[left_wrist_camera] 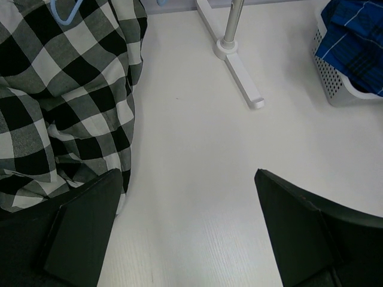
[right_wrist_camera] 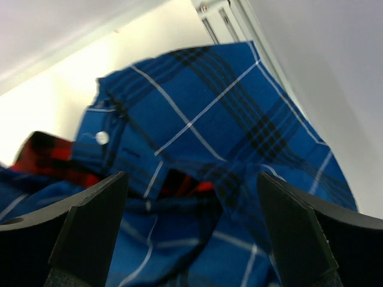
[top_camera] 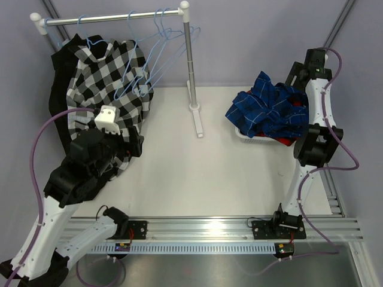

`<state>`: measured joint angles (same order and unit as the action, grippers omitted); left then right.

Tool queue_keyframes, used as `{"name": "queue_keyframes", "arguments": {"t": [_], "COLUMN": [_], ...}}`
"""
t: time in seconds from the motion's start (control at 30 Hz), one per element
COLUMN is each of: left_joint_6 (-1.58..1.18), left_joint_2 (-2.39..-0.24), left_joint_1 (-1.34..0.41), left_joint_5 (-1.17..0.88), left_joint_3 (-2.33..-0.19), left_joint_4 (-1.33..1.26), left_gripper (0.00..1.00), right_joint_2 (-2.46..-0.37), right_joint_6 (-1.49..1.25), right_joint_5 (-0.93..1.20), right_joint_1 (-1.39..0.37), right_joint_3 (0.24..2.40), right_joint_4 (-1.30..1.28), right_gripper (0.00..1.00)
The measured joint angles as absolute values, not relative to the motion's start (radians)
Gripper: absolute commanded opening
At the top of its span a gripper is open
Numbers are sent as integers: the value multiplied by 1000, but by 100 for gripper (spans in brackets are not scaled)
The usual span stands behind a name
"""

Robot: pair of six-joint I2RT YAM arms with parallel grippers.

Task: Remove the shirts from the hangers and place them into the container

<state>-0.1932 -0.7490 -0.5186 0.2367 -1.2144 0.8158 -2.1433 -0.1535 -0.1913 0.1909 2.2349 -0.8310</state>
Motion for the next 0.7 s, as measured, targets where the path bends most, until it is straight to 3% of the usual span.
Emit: {"name": "queue_keyframes", "arguments": {"t": [0.33,0.43,0.47,0.5,0.63,0.7], "left_joint_6": [-193,-193,-193,-193,-193,-193], "left_joint_2": [-767,-776,-782,-787,-806,-814], "left_joint_1": [-519,-519,-519,-519,-519,-519], "left_joint_5": [243,247,248,249,250,250], "left_joint_3": [-1184,-1183,-1183,-1183,-1183,-1183], "left_joint_4": [818,818,818,818,818,817], "left_gripper": [99,99,99,99,99,99], "right_joint_2": [-2291,-2308,-2312,-2315,-2305,-2273], "right_joint_6": [-151,-140,-135,-129,-111,-104], "right_joint_5": [-168,-163,-163,-163,-166,-167], "right_joint_1": [192,193,193,193,193,193], "right_joint_3": [2235,2235,2234,2234,2183,2102], "right_joint_4": [-759,-736,-729,-722,-665,-612], "right_gripper": [94,76,66,44,0,0]}}
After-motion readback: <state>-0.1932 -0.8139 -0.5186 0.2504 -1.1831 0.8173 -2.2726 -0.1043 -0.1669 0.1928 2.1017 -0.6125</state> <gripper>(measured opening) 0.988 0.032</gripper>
